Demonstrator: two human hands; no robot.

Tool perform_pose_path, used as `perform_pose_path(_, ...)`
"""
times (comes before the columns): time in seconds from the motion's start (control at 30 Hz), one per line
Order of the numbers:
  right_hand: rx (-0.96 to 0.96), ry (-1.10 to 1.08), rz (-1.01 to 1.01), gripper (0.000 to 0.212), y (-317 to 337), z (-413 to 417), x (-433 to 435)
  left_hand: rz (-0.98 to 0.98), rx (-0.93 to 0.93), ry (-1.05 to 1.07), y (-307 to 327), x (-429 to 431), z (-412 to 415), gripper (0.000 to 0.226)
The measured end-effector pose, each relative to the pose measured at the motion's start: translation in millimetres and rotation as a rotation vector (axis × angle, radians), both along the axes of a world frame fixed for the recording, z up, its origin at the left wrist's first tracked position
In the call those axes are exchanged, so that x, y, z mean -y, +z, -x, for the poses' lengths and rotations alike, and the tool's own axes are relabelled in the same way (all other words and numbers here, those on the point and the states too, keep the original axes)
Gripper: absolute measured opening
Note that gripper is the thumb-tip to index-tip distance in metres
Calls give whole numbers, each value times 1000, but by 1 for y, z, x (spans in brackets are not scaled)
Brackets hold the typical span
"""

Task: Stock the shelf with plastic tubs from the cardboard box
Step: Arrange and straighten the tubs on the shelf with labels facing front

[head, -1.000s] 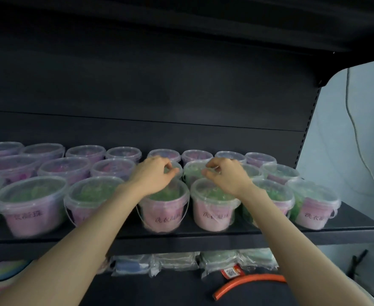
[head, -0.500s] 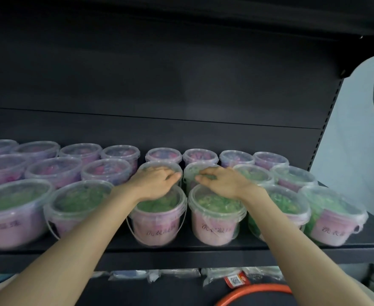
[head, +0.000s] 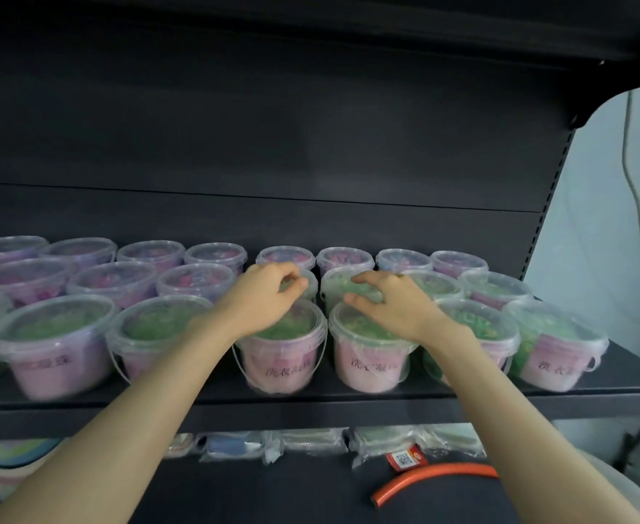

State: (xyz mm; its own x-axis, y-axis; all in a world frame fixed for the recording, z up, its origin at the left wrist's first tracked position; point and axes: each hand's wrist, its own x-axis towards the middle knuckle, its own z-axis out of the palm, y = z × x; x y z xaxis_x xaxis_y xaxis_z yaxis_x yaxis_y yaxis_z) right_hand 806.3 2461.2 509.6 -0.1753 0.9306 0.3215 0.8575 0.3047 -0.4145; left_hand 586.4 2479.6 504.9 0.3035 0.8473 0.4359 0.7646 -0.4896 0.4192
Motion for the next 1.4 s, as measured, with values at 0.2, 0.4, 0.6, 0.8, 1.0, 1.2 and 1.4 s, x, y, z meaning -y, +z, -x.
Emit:
perform_pose_path(0.2,-14,11,-177,49,-25,9,56,-260,54,-6,-33,57,10,48)
perform_pose_path(0.4,116,-43,-280,47,-47,11,64,-314,-16,-36,-49,67,13,44)
perform_pose_path(0.6,121,-44,-254,47,-45,13,68,-322,-40,-22,-53,69,13,43)
perform_pose_path(0.8,176,-49,-189,57,-38,18,77,-248,23,-43,-47,80,18,42)
perform_pose_path(1.0,74,50,-386,46,-36,63,90,-439,91,131,-51,114,62,32)
perform_pose_path(1.2,135,89,-349,50,-45,114,89,-321,-116,287,-55,110,116,50)
perform_pose_path(1.4,137,-46,-360,32,-49,140,85,-349,-66,156,-59,99,137,40)
